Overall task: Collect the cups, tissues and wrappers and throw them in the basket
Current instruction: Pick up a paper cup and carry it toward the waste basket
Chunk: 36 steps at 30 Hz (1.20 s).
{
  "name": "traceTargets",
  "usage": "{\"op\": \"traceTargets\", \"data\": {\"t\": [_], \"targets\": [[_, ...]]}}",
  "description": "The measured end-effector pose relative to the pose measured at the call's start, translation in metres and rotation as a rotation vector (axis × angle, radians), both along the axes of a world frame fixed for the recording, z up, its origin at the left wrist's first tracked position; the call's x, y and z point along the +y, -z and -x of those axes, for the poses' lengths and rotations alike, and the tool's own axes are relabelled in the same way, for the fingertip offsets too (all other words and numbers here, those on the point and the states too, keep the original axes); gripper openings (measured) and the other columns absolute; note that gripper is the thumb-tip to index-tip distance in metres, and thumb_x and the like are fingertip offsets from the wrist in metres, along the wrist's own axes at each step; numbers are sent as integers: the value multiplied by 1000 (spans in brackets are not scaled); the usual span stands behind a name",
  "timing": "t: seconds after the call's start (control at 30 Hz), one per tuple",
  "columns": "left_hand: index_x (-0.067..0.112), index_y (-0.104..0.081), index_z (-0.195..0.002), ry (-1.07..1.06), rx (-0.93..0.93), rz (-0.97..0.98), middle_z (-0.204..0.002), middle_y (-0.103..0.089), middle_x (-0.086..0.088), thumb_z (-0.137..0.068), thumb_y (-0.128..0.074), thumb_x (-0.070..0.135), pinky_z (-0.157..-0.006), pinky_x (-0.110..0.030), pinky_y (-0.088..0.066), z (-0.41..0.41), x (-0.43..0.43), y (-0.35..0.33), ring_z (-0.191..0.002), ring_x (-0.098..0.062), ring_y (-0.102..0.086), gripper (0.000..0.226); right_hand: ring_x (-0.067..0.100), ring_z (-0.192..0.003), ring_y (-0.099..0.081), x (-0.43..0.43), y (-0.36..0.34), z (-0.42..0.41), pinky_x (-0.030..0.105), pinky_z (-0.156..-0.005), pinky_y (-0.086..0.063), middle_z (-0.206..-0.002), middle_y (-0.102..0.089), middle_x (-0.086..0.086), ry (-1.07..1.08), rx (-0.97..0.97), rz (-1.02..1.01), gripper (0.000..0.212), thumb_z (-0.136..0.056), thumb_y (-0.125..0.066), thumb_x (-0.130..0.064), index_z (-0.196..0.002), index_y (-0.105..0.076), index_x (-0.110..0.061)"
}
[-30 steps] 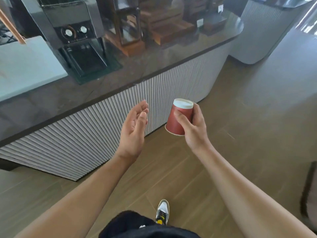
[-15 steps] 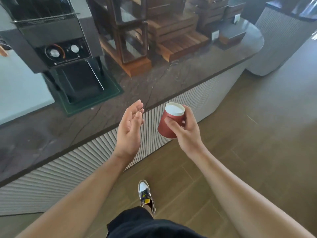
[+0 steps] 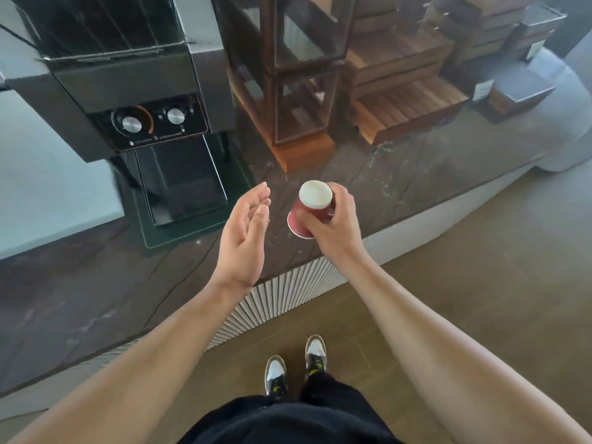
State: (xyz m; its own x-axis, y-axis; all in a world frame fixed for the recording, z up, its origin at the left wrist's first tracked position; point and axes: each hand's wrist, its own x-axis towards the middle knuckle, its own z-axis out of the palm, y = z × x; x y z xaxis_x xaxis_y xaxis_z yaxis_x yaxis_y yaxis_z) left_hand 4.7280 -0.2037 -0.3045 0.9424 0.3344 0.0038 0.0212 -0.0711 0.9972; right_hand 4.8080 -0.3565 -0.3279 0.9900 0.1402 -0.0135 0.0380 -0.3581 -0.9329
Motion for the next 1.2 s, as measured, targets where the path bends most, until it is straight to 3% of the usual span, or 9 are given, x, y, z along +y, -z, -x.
{"op": "traceTargets", "data": {"t": [0.2,0.47,0.6,0.77,0.97,1.2], "targets": [[19,-48,-152,-96,50,-8,-153,-55,6,-114,-41,21,-119,-36,-43,-27,17,14,-138,0,-53,39,17,-123,-52,37,39,-68,44,-109,-52,-138,-50,-5,-73,-14,145,66,-85,-84,-36,-140,-49,-30],[25,-49,-150,-183,100,-18,-151,-56,12,-105,-42,39,-119,-40,-44,-68,23,26,-139,1,-52,48,20,-124,-52,62,84,-129,36,-104,-49,-139,-52,-5,-158,4,237,69,-87,-82,-35,-144,-45,-28],[24,-49,-149,-217,112,-11,-152,-55,9,-103,-42,41,-118,-39,-45,-88,21,32,-139,1,-53,50,17,-120,-52,45,86,-151,33,-100,-48,-126,-48,-14,-89,17,217,63,-85,-81,-36,-139,-48,-29],[33,-50,-146,-201,137,0,-153,-54,11,-103,-43,44,-119,-41,-45,-119,4,35,-140,0,-52,46,20,-124,-49,-1,93,-177,32,-100,-44,-126,-45,-15,68,20,200,58,-86,-78,-34,-136,-50,-26],[28,-49,-151,-145,159,-53,-154,-53,12,-108,-43,44,-119,-38,-45,-163,-27,39,-138,3,-51,46,16,-129,-43,-36,92,-226,23,-98,-34,-142,-48,-4,183,54,211,63,-90,-77,-32,-144,-46,-23],[33,-49,-149,-112,172,-60,-156,-51,12,-98,-43,61,-119,-35,-44,-196,-49,41,-142,0,-50,59,22,-137,-42,-55,91,-284,27,-105,-37,-150,-46,1,225,87,237,71,-93,-75,-29,-153,-39,-18]]}}
